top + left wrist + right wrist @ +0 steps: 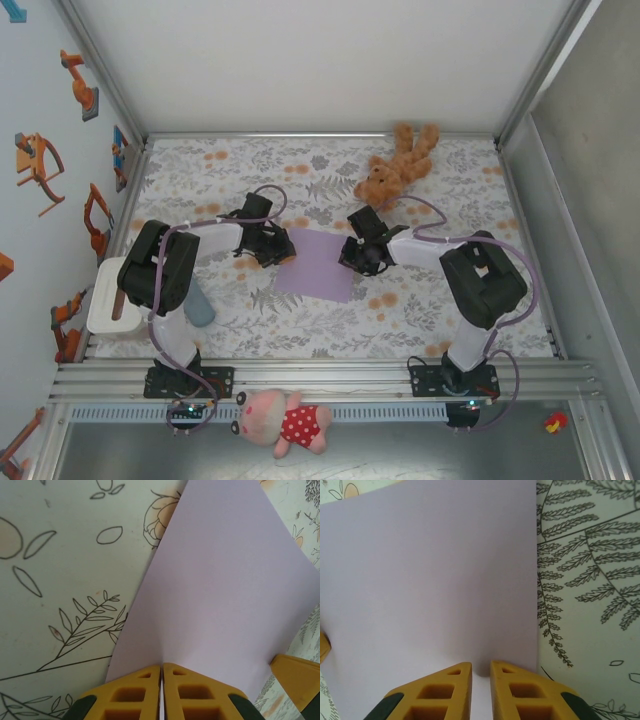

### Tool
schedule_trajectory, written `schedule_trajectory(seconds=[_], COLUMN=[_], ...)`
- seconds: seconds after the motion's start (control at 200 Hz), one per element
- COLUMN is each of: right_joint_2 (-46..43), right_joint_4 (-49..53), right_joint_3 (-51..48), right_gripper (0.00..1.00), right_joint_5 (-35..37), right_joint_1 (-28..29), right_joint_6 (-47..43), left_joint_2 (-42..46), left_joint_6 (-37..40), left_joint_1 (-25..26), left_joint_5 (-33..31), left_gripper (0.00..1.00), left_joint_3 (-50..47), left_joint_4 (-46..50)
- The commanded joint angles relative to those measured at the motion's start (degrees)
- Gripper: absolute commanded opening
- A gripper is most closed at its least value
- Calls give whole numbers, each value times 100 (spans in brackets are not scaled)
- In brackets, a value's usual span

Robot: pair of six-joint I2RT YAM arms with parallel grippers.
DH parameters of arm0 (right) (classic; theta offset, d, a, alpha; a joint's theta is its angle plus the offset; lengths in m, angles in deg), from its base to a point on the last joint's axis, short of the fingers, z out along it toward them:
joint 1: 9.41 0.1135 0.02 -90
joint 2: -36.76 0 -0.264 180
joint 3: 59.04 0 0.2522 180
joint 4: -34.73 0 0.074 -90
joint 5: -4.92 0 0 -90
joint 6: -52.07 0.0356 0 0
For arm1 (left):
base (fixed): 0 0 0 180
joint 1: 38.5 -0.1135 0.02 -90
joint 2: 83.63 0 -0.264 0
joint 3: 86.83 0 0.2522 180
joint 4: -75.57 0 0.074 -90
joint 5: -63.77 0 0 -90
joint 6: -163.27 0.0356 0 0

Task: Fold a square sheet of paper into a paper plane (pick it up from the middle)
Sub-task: First fold in half a square sheet of paper at the center of the table.

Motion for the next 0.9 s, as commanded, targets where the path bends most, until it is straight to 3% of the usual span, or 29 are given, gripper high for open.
schedule_trajectory(seconds=[0.0, 0.371, 0.656, 0.896], right_joint_2=[244, 393, 781, 1099], right_joint_4=[-97, -528, -812, -845], right_joint_3=[-32, 73, 345, 714], right_gripper=[17, 16, 16, 15], right_joint_5=[-53, -247, -655, -770], right_joint_1=[22, 22, 22, -13], right_joint_6=[70, 85, 80, 31], left_joint_2=[-150, 108, 300, 356], left_joint_6=[-123, -267, -892, -1397], left_joint_1=[80, 84, 88, 86], left_joint_5=[20, -66, 317, 393], left_gripper=[9, 9, 20, 24], left_joint_3=[-65, -178, -659, -994], left_joint_4=[176, -1, -1185, -2154])
